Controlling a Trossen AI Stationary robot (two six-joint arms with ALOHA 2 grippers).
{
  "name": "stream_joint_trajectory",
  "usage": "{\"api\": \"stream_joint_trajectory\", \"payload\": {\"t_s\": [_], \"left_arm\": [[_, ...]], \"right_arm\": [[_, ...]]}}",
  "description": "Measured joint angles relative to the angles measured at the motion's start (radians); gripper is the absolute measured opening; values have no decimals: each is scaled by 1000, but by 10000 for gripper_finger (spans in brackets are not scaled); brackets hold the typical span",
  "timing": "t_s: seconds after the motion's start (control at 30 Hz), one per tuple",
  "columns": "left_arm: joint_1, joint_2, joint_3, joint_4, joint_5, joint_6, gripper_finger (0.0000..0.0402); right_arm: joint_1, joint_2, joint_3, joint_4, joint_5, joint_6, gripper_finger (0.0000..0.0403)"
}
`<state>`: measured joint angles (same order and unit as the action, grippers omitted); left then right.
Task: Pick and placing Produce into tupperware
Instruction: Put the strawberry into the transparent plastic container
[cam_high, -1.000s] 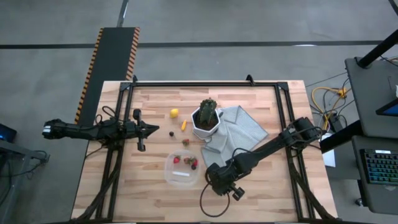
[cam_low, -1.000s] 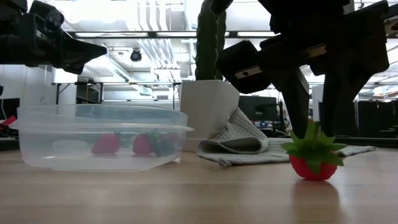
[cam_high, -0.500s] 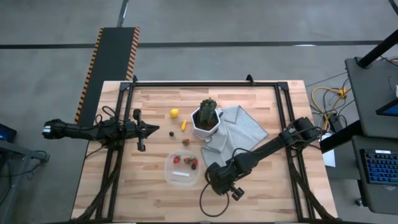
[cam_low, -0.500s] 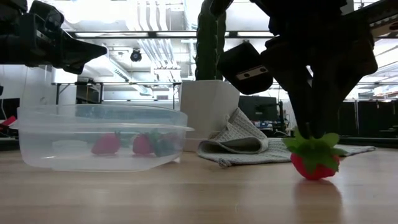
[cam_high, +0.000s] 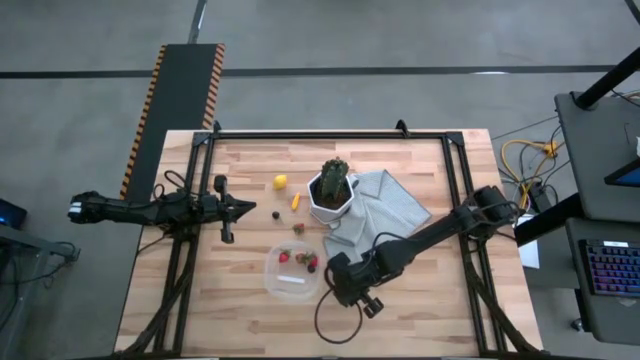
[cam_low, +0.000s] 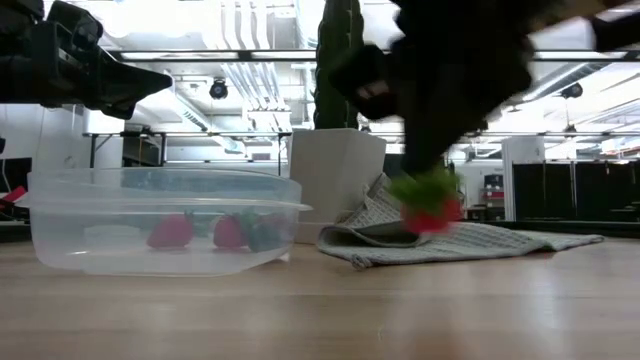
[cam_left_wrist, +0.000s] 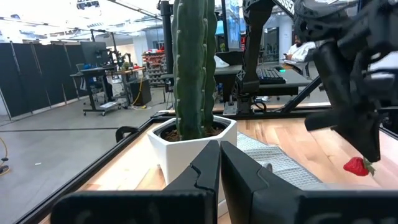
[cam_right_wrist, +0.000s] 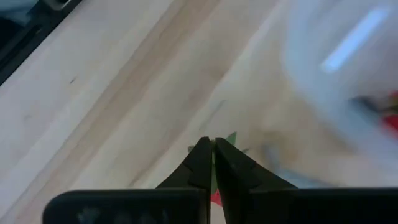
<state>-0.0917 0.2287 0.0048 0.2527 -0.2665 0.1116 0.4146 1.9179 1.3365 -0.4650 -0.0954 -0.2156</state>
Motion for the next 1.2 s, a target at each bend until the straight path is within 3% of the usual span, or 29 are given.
{"api": "stream_joint_trajectory", "payload": {"t_s": [0.23, 0.6, 0.83, 1.2], "left_arm": [[0, 0, 0, 0, 0, 0, 0], [0, 0, 0, 0, 0, 0, 0], [0, 0, 0, 1, 0, 0, 0], [0, -2, 0, 1, 0, 1, 0]], "right_arm": [[-45, -11, 80, 9, 69, -79, 8], [-168, -11, 103, 156, 70, -178, 8], [-245, 30, 101, 274, -41, -178, 8], [-269, 153, 155, 287, -72, -195, 8]]}}
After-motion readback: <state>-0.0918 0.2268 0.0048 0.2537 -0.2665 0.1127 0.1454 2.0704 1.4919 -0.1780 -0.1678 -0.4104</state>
